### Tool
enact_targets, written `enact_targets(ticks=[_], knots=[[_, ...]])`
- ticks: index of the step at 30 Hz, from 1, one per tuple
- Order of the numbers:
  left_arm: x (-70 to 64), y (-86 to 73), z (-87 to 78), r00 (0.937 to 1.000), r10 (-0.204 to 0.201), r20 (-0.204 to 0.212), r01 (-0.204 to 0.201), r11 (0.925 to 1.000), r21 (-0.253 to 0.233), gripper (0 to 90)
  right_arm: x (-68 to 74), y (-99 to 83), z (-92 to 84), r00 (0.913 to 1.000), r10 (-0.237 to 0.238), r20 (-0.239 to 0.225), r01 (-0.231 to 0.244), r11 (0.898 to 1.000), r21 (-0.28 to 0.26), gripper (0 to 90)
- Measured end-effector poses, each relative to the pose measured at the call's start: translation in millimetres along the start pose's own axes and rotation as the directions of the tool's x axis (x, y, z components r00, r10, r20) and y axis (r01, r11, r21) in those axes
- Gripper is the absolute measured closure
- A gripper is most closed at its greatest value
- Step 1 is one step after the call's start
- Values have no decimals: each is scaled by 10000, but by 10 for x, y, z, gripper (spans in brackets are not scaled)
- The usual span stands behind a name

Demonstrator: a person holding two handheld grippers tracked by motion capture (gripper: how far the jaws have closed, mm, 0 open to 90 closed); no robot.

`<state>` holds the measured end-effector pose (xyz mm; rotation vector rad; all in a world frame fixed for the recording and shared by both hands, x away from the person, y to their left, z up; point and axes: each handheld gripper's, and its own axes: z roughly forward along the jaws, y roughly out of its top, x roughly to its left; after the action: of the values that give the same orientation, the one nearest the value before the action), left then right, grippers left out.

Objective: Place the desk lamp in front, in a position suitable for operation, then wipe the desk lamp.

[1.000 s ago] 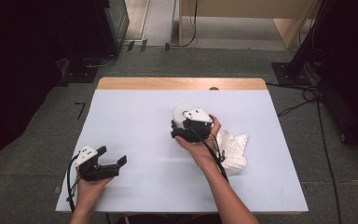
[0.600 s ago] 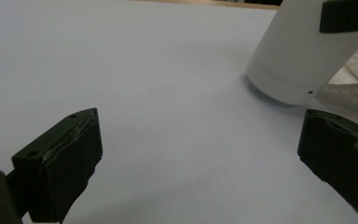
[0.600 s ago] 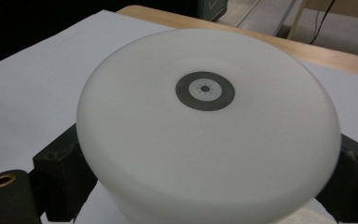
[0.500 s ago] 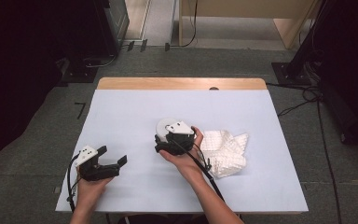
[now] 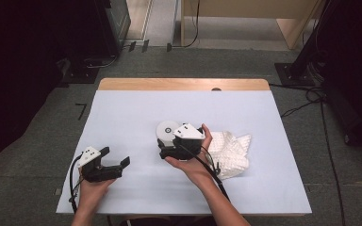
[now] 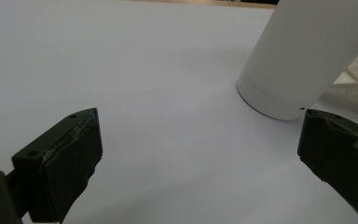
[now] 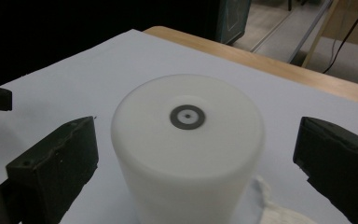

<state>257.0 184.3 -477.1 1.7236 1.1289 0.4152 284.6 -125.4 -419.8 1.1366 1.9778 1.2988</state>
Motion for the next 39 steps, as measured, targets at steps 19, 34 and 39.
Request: enact_targets(ticks=[19,34,39], knots=[[-174,15,84,9995,213,251,-206,9995,-253,0,-961,-488,-946,9696,1485,1947,-1397,9885,-583,7],[-531,133,147,9978,617,241,-587,9922,-1101,0,-1102,-706,-1013,9442,1803,2756,-1804,9833,-252,18],[-685,172,289,9972,698,262,-673,9938,-890,0,-1182,-735,-1036,9309,2116,2978,-2110,9769,-346,41]])
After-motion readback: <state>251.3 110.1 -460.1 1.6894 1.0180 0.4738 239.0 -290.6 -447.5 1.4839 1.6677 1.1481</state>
